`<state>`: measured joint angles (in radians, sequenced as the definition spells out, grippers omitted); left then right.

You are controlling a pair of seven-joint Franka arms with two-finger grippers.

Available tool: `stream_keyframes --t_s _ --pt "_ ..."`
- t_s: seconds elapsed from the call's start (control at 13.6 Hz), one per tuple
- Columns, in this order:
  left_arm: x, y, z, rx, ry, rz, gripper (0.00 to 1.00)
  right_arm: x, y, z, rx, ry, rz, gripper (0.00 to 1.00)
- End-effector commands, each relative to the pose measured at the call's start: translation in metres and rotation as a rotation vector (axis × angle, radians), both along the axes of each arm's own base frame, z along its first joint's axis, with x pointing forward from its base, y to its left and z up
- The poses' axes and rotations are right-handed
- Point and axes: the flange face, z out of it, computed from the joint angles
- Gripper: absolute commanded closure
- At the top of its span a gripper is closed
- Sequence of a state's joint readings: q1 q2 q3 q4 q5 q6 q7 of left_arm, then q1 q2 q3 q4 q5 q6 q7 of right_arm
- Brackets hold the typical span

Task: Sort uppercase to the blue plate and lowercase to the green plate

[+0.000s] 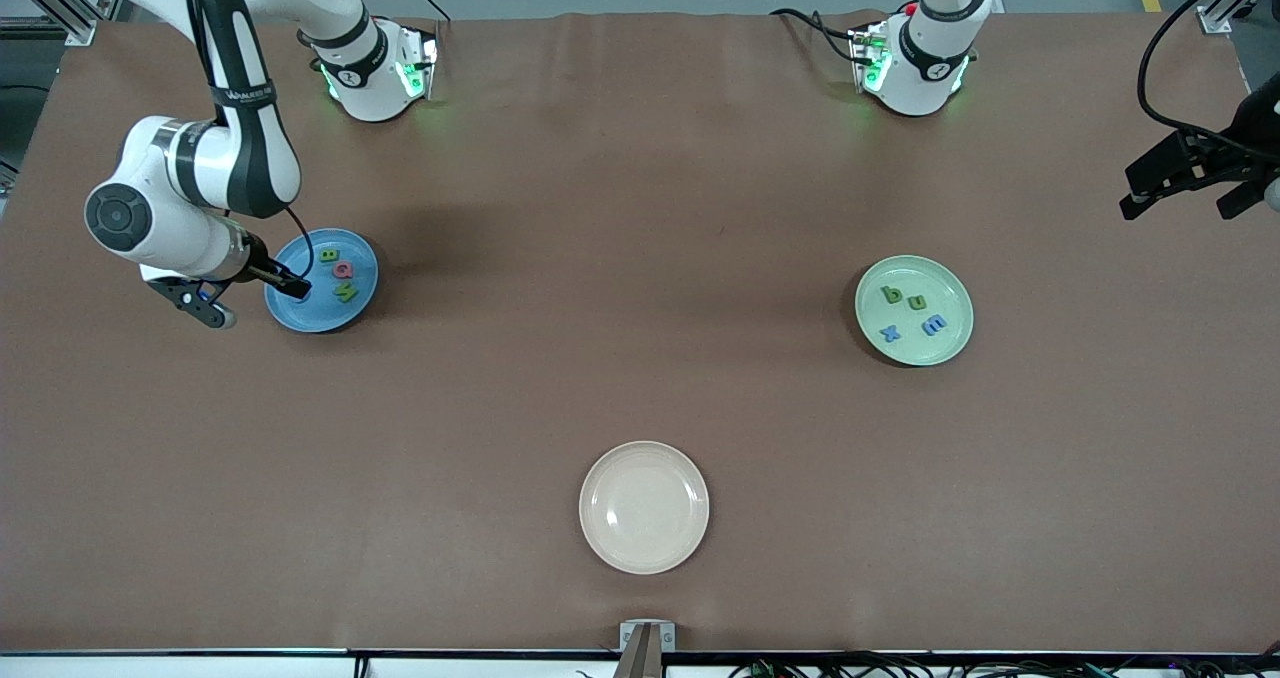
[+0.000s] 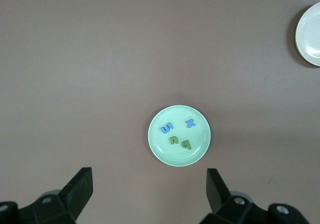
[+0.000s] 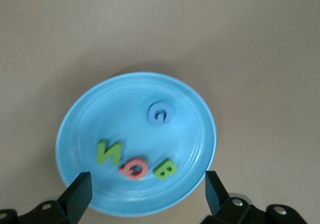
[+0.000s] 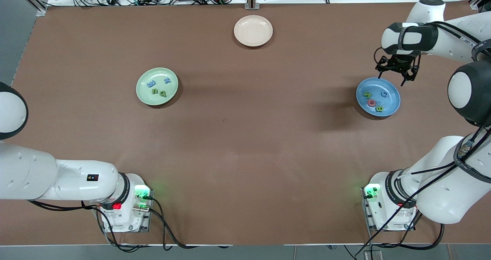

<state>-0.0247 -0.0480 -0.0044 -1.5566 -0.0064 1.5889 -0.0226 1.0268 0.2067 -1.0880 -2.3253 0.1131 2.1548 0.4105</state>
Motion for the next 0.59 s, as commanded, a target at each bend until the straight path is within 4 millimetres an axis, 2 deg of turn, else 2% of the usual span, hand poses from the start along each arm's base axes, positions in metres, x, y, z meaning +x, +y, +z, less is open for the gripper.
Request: stream_keyframes --t_s 0.0,0.22,0.44,0.51 --pt "-0.002 -0.001 0.002 -0.003 -0.012 -0.014 0.0 0.021 0.017 0.05 0.052 0.054 0.081 0.0" --pt "-0.002 -0.001 0.001 -0.003 -0.009 -0.014 0.0 0.049 0.04 0.15 0.096 0.139 0.133 0.0" --pt "-0.003 -0.001 0.001 -0.003 -0.003 -0.006 0.0 0.055 0.078 0.223 0.113 0.149 0.203 0.0" --pt "-0.003 -0.001 0.001 -0.004 -0.002 -0.006 0.0 0.057 0.084 0.243 0.11 0.136 0.218 0.0"
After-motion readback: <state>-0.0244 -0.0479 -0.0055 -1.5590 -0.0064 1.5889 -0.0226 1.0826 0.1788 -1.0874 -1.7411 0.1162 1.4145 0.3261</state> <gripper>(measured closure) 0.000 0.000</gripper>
